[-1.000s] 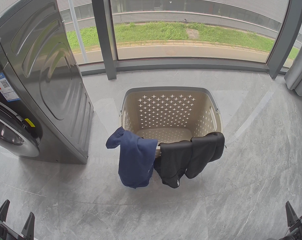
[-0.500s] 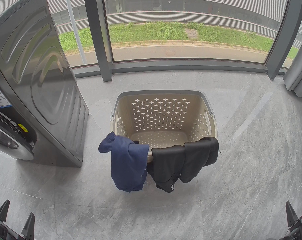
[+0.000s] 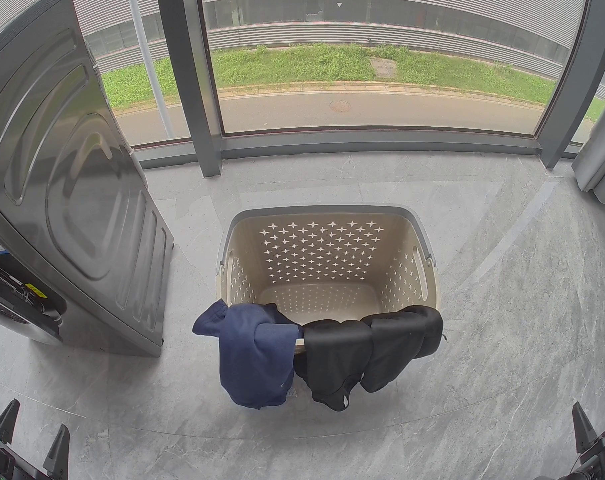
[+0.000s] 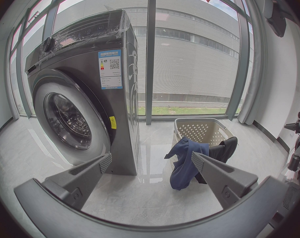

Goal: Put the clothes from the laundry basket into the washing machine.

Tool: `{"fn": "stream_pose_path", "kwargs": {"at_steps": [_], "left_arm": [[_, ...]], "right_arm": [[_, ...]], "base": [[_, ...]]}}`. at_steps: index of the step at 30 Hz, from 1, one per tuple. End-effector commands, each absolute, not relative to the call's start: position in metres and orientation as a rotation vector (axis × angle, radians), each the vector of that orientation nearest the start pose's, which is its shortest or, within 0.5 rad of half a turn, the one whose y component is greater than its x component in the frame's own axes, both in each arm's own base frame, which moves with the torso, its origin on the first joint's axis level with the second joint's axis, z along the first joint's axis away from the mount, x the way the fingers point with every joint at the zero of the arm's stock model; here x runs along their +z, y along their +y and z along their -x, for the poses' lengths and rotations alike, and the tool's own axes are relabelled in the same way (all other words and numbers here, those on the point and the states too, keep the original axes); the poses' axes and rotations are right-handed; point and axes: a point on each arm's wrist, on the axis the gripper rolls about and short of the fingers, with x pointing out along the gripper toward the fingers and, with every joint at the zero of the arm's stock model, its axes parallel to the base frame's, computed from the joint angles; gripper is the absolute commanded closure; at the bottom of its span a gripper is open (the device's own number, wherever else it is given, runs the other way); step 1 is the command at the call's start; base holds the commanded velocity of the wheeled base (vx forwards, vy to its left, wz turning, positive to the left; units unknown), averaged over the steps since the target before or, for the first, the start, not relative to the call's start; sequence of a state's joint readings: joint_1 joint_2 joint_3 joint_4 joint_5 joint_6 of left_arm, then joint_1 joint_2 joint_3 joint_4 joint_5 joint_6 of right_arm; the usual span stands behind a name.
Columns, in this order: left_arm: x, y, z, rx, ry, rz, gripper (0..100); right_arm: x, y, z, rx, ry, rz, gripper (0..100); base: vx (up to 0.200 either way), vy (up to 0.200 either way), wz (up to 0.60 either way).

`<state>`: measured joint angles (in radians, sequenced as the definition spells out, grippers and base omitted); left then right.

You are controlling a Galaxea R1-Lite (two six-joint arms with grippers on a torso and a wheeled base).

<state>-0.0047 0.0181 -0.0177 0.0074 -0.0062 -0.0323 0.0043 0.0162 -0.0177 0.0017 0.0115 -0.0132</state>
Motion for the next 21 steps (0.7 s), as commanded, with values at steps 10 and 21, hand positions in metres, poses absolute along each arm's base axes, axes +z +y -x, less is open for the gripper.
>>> {"fn": "stream_pose_path", "kwargs": {"at_steps": [10, 21], "left_arm": [[0.0752, 0.0000, 0.0228, -0.011, 0.008, 0.034, 0], [0.0752, 0.0000, 0.0227, -0.011, 0.009, 0.035, 0]], "right_arm": [[0.0752, 0.0002, 0.0228, 0.017, 0.003, 0.014, 0], [0.0755, 0.0001, 0.0228, 0.012, 0.000, 0.006, 0]], "base": [[0.160, 0.000, 0.00], [0.018, 0.000, 0.00]]}}
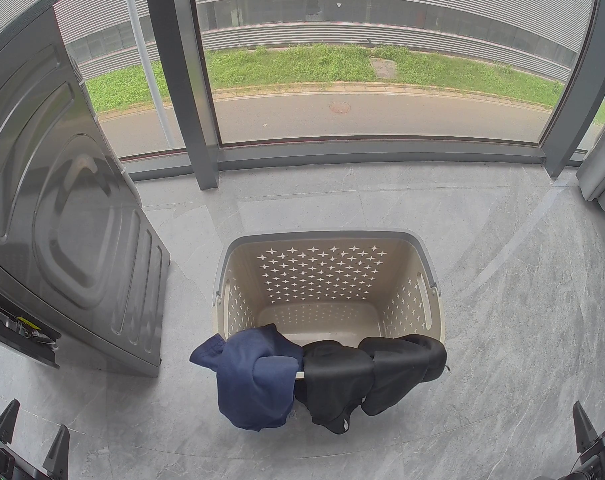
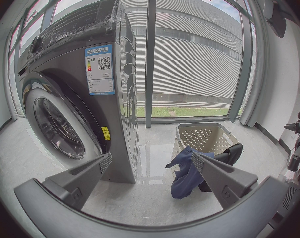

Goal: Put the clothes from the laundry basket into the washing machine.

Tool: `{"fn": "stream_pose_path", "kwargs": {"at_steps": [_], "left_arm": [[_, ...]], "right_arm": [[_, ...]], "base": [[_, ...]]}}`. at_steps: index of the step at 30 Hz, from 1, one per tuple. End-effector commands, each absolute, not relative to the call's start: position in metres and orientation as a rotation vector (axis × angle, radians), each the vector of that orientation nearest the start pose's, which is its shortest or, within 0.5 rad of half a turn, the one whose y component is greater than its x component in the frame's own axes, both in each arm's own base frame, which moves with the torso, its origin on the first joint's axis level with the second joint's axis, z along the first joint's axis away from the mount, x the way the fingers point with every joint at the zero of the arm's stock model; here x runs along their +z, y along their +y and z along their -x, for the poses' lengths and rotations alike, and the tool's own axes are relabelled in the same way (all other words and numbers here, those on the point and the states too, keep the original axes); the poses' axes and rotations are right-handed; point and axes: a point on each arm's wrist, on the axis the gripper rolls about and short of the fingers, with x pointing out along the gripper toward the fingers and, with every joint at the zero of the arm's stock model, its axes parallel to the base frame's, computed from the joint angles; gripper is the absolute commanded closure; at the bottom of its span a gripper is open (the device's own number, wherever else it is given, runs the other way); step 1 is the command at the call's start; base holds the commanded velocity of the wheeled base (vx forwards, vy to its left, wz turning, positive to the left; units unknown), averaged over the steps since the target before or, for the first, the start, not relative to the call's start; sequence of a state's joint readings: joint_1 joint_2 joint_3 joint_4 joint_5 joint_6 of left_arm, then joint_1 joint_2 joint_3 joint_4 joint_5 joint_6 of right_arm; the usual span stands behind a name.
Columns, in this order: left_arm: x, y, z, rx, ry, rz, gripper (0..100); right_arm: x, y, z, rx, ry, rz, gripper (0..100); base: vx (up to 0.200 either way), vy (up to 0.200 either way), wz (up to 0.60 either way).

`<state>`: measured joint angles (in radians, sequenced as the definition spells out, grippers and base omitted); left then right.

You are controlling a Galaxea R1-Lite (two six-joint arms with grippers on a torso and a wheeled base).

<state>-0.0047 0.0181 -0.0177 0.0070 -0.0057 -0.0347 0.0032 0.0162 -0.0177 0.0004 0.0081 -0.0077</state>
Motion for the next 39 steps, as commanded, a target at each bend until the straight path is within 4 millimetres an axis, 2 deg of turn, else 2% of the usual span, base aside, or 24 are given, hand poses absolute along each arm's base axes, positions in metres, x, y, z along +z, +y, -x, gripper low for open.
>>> {"fn": "stream_pose_path", "kwargs": {"at_steps": [1, 8, 14, 31, 39], "left_arm": [[0.0753, 0.0000, 0.0228, -0.011, 0.006, 0.035, 0], [0.0753, -0.0001, 0.0228, -0.009, 0.006, 0.035, 0], [0.0753, 0.0000, 0.0227, -0.011, 0.008, 0.035, 0], [0.0752, 0.0000, 0.0228, -0.011, 0.008, 0.037, 0], [0.0753, 0.0000, 0.0228, -0.011, 0.006, 0.037, 0]], "right_arm": [[0.0755, 0.0001, 0.0228, 0.012, 0.000, 0.006, 0], [0.0755, 0.0001, 0.0228, 0.012, 0.000, 0.009, 0], [0.0755, 0.0001, 0.0228, 0.012, 0.000, 0.009, 0], [0.0755, 0.0001, 0.0228, 0.014, 0.000, 0.011, 0], [0.0755, 0.0001, 0.0228, 0.014, 0.000, 0.011, 0]], "base": [[0.000, 0.000, 0.00], [0.000, 0.000, 0.00], [0.000, -0.200, 0.00], [0.000, 0.000, 0.00], [0.200, 0.000, 0.00]]}}
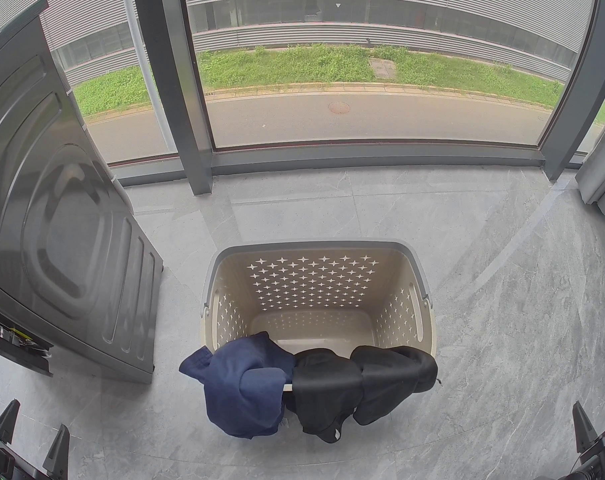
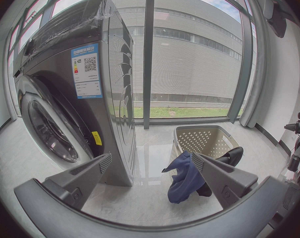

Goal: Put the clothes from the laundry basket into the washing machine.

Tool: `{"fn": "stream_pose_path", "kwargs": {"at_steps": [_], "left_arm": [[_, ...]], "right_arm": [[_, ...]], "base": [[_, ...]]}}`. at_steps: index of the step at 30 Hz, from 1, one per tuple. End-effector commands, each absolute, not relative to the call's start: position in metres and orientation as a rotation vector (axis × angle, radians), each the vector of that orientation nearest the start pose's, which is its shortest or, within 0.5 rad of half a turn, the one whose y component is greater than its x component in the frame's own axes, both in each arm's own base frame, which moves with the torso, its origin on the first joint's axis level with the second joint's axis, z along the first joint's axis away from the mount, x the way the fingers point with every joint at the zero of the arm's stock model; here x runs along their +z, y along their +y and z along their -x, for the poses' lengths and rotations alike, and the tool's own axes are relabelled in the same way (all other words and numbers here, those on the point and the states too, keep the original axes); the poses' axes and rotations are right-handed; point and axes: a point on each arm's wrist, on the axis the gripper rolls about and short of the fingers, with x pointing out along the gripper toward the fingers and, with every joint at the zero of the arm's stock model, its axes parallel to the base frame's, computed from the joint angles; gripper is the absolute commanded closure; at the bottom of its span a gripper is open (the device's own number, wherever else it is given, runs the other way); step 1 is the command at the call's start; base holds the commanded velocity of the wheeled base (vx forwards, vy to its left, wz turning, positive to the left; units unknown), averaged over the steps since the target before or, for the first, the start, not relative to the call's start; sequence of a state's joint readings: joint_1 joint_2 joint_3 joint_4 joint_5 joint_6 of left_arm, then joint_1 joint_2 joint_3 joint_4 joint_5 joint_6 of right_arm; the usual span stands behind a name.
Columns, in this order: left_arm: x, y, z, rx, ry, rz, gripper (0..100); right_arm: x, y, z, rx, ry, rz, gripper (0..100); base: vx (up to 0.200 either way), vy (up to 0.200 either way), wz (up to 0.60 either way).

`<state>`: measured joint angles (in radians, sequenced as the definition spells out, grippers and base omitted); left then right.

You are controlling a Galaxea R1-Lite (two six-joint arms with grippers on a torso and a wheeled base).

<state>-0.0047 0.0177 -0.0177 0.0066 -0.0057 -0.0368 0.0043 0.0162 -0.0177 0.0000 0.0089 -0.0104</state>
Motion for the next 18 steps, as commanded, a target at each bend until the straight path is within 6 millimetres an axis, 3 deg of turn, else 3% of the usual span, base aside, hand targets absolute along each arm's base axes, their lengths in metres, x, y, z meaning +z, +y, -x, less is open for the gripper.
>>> {"fn": "stream_pose_path", "kwargs": {"at_steps": [1, 10, 16, 18], "left_arm": [[0.0752, 0.0000, 0.0228, -0.011, 0.008, 0.037, 0], [0.0752, 0.0000, 0.0227, -0.011, 0.009, 0.037, 0], [0.0752, 0.0000, 0.0227, -0.011, 0.009, 0.037, 0], [0.0752, 0.0000, 0.0228, -0.011, 0.008, 0.037, 0]], "right_arm": [[0.0755, 0.0001, 0.0228, 0.014, 0.000, 0.011, 0], [0.0755, 0.0001, 0.0228, 0.014, 0.000, 0.012, 0], [0.0755, 0.0001, 0.0228, 0.014, 0.000, 0.011, 0], [0.0755, 0.0001, 0.0228, 0.014, 0.000, 0.012, 0]], "base": [[0.200, 0.000, 0.00], [0.000, 0.000, 0.00], [0.200, 0.000, 0.00], [0.000, 0.000, 0.00]]}}
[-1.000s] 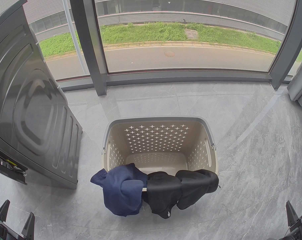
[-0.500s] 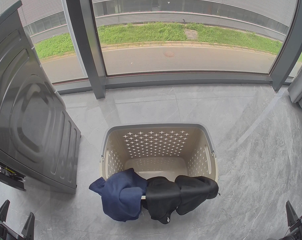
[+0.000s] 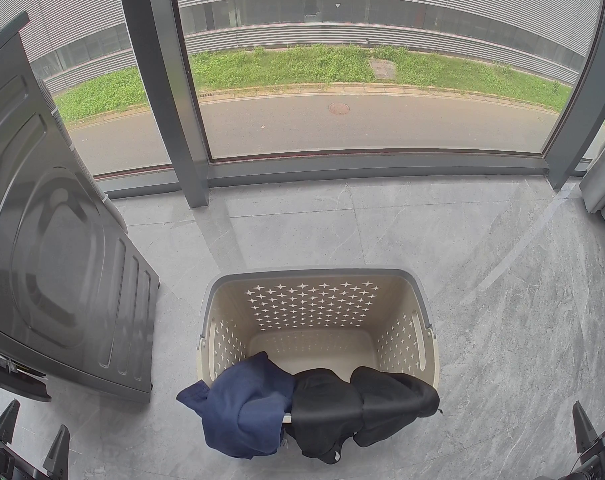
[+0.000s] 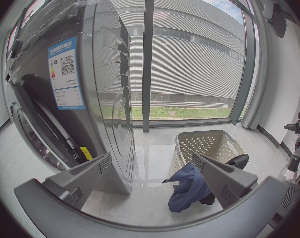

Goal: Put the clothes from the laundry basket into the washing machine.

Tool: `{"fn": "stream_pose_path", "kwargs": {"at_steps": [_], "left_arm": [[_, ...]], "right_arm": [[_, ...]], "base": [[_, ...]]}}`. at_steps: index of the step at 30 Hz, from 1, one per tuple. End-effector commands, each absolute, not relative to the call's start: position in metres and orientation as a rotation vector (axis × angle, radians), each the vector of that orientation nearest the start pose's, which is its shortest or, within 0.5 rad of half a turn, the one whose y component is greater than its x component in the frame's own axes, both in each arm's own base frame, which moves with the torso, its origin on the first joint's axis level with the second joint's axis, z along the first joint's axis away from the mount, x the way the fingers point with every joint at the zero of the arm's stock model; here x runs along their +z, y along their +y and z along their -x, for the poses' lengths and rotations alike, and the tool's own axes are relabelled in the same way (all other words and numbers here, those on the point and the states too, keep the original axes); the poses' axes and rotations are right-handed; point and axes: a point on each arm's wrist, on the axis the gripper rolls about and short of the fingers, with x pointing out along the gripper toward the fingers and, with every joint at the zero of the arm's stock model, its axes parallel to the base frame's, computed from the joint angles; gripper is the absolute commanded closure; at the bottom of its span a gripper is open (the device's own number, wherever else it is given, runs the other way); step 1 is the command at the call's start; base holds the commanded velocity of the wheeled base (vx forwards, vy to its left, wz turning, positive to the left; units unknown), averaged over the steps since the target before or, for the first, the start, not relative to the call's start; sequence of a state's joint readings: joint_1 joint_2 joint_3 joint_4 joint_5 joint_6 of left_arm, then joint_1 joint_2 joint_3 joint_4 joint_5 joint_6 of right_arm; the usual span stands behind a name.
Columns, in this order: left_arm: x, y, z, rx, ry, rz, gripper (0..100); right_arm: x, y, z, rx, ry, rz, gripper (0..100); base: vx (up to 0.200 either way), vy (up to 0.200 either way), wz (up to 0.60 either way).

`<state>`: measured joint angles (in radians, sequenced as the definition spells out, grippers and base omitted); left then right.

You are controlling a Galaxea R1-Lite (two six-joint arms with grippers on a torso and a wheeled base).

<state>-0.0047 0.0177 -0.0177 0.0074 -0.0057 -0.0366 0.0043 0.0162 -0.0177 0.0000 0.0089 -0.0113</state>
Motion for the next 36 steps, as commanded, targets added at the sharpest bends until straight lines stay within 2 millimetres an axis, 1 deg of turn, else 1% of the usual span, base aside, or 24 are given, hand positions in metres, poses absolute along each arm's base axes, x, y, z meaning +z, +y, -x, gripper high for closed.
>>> {"fn": "stream_pose_path", "kwargs": {"at_steps": [1, 7, 11, 23, 29, 35, 36], "left_arm": [[0.0752, 0.0000, 0.0227, -0.011, 0.009, 0.037, 0], [0.0752, 0.0000, 0.0228, -0.011, 0.008, 0.038, 0], [0.0752, 0.0000, 0.0228, -0.011, 0.008, 0.037, 0], [0.0752, 0.0000, 0.0228, -0.011, 0.008, 0.035, 0], [0.0752, 0.0000, 0.0228, -0.011, 0.008, 0.035, 0], [0.0752, 0.0000, 0.0228, -0.011, 0.008, 0.035, 0], [0.0752, 0.0000, 0.0227, -0.011, 0.009, 0.035, 0]], "right_arm": [[0.0755, 0.0001, 0.0228, 0.014, 0.000, 0.011, 0], [0.0755, 0.0001, 0.0228, 0.014, 0.000, 0.011, 0], [0.0755, 0.0001, 0.0228, 0.014, 0.000, 0.012, 0], [0.0755, 0.0001, 0.0228, 0.014, 0.000, 0.012, 0], [0.0755, 0.0001, 0.0228, 0.014, 0.000, 0.012, 0], [0.0755, 0.0001, 0.0228, 0.014, 0.000, 0.012, 0], [0.0755, 0.0001, 0.0228, 0.014, 0.000, 0.012, 0]], "base": [[0.000, 0.000, 0.00], [0.000, 0.000, 0.00], [0.200, 0.000, 0.00], [0.000, 0.000, 0.00], [0.200, 0.000, 0.00], [0.000, 0.000, 0.00], [0.200, 0.000, 0.00]]}}
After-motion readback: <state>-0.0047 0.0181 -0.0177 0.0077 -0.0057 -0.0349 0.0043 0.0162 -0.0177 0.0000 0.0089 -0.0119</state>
